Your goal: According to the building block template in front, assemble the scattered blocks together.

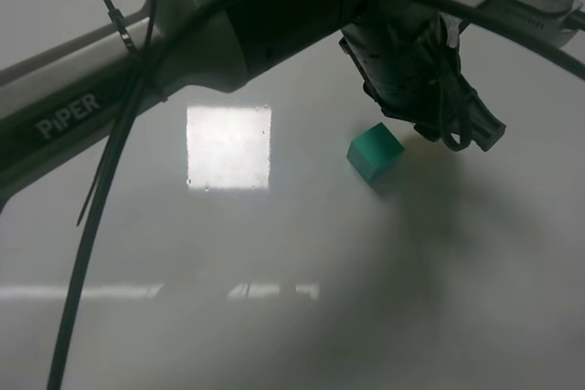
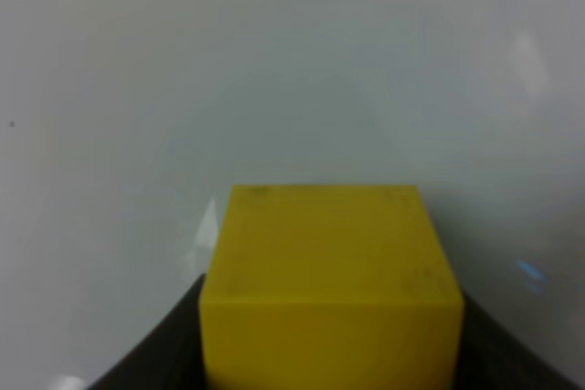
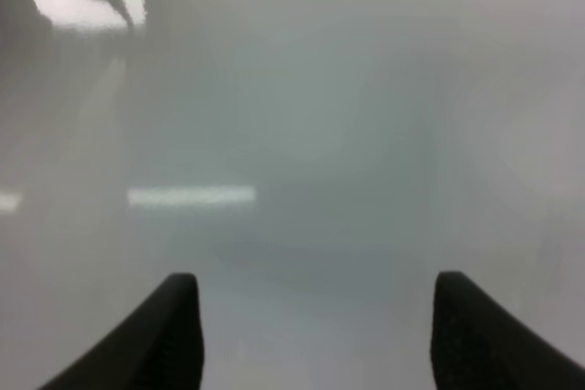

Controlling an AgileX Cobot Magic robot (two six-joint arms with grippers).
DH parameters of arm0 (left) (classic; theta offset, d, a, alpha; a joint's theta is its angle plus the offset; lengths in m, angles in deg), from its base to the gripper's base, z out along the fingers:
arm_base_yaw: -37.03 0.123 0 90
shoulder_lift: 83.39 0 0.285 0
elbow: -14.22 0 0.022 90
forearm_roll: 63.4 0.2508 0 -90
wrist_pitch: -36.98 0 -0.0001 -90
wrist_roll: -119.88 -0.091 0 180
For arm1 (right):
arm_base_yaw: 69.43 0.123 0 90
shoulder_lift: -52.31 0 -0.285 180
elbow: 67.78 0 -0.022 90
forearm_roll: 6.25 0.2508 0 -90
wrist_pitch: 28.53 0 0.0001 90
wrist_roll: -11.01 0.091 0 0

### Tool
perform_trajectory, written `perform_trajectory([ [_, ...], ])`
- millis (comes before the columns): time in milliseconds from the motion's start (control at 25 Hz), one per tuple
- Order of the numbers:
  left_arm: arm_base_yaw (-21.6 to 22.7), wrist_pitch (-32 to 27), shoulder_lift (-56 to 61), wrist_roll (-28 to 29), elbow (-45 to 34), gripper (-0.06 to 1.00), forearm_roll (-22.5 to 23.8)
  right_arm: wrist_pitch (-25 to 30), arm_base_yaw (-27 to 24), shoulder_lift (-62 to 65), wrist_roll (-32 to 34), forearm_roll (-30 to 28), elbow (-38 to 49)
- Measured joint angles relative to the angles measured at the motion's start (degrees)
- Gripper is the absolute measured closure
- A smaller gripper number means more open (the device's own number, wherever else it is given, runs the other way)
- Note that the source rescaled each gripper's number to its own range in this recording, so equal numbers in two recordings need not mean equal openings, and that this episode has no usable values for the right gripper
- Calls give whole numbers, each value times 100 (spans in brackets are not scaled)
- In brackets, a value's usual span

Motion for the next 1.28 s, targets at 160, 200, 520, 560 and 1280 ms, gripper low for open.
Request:
perform_trajectory([
  [160, 0, -225, -1, 11, 0, 94, -11, 0, 0, 0, 0, 0, 0],
  [200, 0, -314, -5, 11, 0, 94, -11, 0, 0, 0, 0, 0, 0],
  [520, 0, -689, -52, -289, 0, 94, 138, 0, 0, 0, 0, 0, 0],
  [560, 0, -731, -52, -374, 0, 94, 161, 0, 0, 0, 0, 0, 0],
  [1280, 0, -923, -52, -558, 0, 93, 202, 0, 0, 0, 0, 0, 0],
])
